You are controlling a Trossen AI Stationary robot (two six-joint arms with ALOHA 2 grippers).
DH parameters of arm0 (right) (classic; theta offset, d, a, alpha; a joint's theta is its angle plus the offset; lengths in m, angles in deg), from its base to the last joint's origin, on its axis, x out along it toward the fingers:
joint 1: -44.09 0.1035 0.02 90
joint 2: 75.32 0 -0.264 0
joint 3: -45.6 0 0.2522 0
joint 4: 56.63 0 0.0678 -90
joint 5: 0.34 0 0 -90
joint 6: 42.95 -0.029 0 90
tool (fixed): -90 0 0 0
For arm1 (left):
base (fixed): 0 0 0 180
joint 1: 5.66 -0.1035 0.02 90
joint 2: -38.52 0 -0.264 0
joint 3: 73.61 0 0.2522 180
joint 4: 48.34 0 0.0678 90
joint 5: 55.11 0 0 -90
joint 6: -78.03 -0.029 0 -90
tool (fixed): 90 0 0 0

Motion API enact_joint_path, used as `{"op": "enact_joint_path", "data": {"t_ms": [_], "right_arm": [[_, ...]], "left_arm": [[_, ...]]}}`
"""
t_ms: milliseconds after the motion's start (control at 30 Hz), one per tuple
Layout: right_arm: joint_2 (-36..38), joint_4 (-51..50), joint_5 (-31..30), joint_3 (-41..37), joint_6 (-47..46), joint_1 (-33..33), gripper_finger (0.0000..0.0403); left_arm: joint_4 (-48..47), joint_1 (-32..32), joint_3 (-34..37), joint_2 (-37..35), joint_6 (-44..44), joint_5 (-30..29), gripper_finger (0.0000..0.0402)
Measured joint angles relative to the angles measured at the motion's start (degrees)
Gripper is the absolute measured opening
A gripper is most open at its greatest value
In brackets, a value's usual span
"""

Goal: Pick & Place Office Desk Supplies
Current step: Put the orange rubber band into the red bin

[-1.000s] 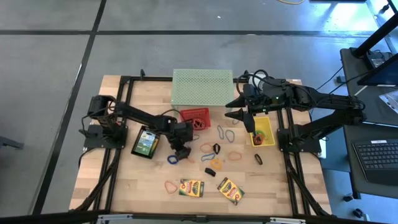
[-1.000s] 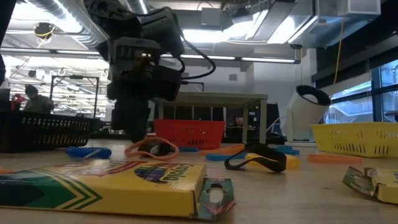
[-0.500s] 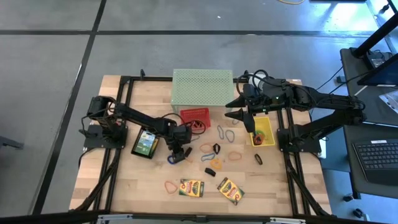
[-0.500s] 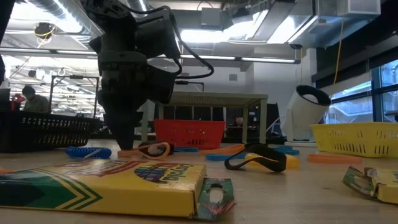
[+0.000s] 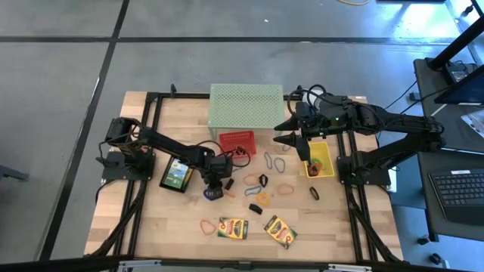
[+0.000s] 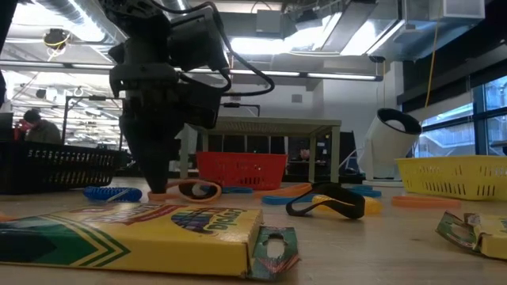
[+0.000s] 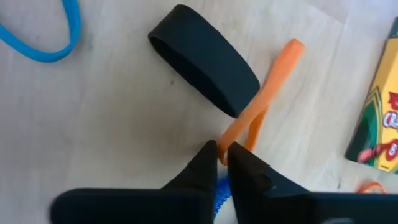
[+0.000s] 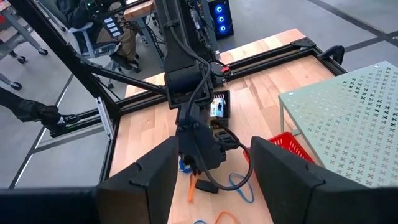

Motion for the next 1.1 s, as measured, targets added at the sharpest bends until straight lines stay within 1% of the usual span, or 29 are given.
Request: {"op": "enact_joint_path", "data": {"t_ms": [67, 300, 467, 567, 667, 767, 867, 967, 1100], "right_arm": [[0.00, 0.00, -0.01, 0.00, -0.21, -0.01, 0.0203], [0.00, 0.02, 1.29, 0.00, -0.34, -0.02, 0.0203], [0.00, 0.02, 1.33, 0.00, -0.34, -0.02, 0.0203], [0.01, 0.02, 1.33, 0.00, -0.16, -0.01, 0.0203], [0.02, 0.02, 1.33, 0.00, 0.05, 0.00, 0.0203], [0.00, 0.07, 1.33, 0.00, 0.05, 0.00, 0.0203], [0.00, 0.39, 1.31, 0.00, 0.05, -0.02, 0.0203], [0.00, 0.43, 1.31, 0.00, 0.03, -0.02, 0.0203], [0.00, 0.44, 1.31, 0.00, 0.03, -0.01, 0.0203]], "left_arm": [[0.00, 0.12, 0.00, 0.00, 0.94, -0.71, 0.0008], [-1.14, 0.12, 0.00, -1.24, 3.91, -0.06, 0.0002], [-4.53, 0.12, -0.02, -6.45, 5.70, -0.47, 0.0002], [-6.12, 0.10, -0.04, -10.67, 6.18, -1.99, 0.0002], [-6.48, -0.73, -0.04, -14.38, 7.59, -4.74, 0.0002], [-5.85, -2.96, -0.04, -16.96, 9.86, -8.10, 0.0002], [-5.80, -6.23, -0.07, -17.97, 11.36, -11.37, 0.0002], [-4.97, -10.49, -0.07, -17.84, 11.29, -12.41, 0.0002], [-1.72, -16.53, -0.04, -15.87, 9.16, -12.63, 0.0002]]}}
